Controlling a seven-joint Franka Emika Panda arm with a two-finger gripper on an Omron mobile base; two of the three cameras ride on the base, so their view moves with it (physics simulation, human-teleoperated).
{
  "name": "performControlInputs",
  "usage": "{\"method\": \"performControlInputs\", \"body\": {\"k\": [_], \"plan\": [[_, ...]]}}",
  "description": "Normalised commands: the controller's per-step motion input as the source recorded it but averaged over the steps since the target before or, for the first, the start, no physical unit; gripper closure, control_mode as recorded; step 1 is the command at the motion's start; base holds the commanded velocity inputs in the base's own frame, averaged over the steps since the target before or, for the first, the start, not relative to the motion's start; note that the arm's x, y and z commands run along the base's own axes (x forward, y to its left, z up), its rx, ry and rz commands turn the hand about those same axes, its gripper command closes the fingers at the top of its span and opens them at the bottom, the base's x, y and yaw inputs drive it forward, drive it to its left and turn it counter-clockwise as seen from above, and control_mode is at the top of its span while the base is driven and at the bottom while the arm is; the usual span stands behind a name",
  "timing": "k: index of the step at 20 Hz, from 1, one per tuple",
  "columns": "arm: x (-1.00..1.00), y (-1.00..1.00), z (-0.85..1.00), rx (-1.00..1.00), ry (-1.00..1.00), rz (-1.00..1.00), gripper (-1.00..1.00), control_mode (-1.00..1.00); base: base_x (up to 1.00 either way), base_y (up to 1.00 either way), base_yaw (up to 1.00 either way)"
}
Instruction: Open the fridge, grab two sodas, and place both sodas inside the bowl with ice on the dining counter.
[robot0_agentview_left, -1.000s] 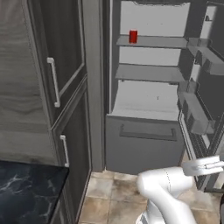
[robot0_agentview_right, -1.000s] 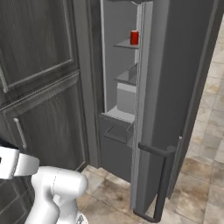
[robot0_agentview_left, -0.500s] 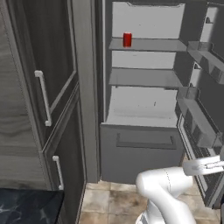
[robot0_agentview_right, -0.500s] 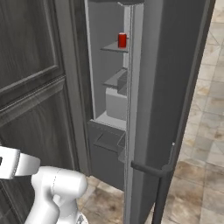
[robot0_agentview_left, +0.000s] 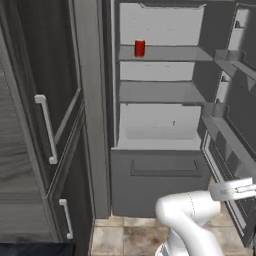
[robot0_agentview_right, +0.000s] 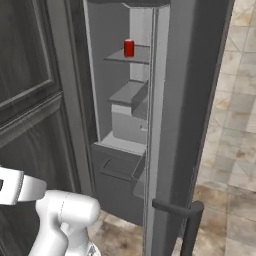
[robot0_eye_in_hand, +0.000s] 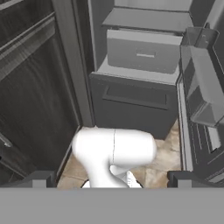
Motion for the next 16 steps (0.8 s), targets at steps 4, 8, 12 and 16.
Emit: {"method": "performControlInputs", "body": {"k": [4, 8, 12, 16], "plan": [[0.00, 0.00, 0.00, 0.00, 0.00, 0.00, -1.00, 1.00, 0.51, 0.35, -0.19], [0.00, 0.00, 0.00, 0.00, 0.00, 0.00, -1.00, 1.00, 0.68, 0.32, -0.17], [0.00, 0.00, 0.00, 0.00, 0.00, 0.00, -1.00, 1.00, 0.70, 0.32, -0.17], [0.00, 0.00, 0.00, 0.00, 0.00, 0.00, -1.00, 1.00, 0.68, 0.34, -0.18]]}}
